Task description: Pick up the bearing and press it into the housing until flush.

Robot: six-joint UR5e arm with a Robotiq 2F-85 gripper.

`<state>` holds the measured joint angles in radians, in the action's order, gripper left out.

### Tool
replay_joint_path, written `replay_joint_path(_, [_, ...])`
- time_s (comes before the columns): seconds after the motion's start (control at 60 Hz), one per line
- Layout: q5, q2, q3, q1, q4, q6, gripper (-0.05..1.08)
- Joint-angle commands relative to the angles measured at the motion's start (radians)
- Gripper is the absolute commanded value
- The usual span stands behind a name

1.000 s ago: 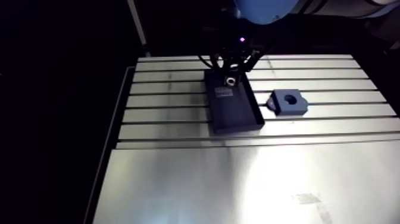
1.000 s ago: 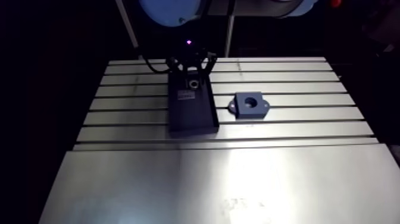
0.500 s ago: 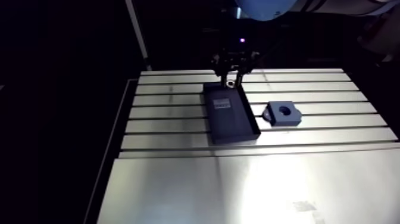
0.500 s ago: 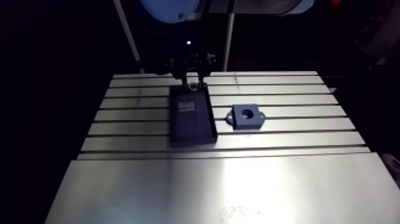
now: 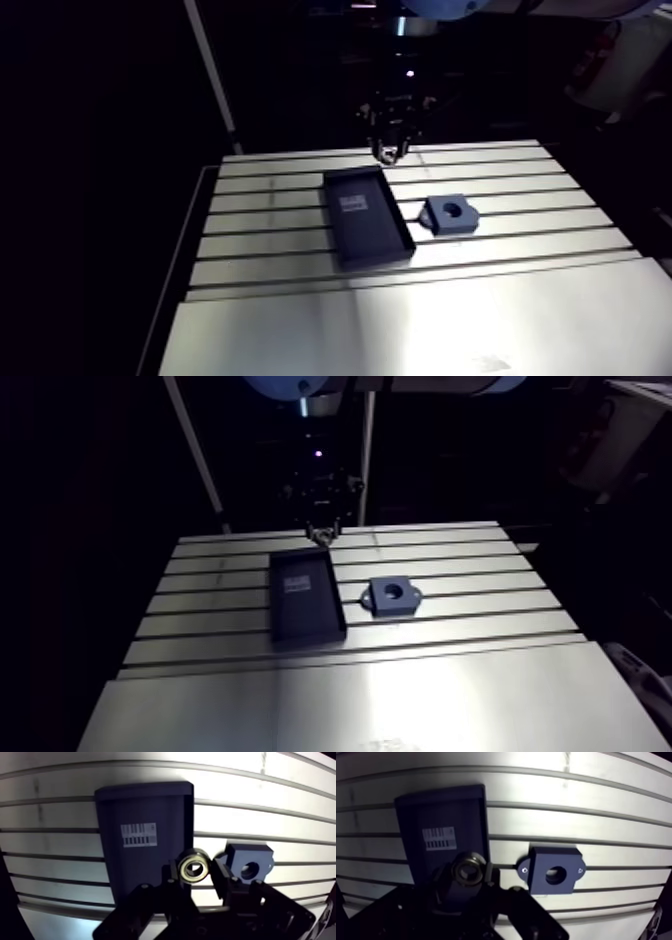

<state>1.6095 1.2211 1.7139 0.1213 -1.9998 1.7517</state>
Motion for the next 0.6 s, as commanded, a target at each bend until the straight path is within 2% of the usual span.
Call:
replay_joint_path(0.017, [0.003, 0.022, 0.006, 0.052, 0.009, 0.031, 0.65])
replay_joint_path(0.433, [0.004, 0.027, 0.048, 0.117, -0.026, 0.064, 0.65])
replay_joint_path(0.6, [0.011, 0.025, 0.076, 0.135, -0.073, 0.097, 0.65])
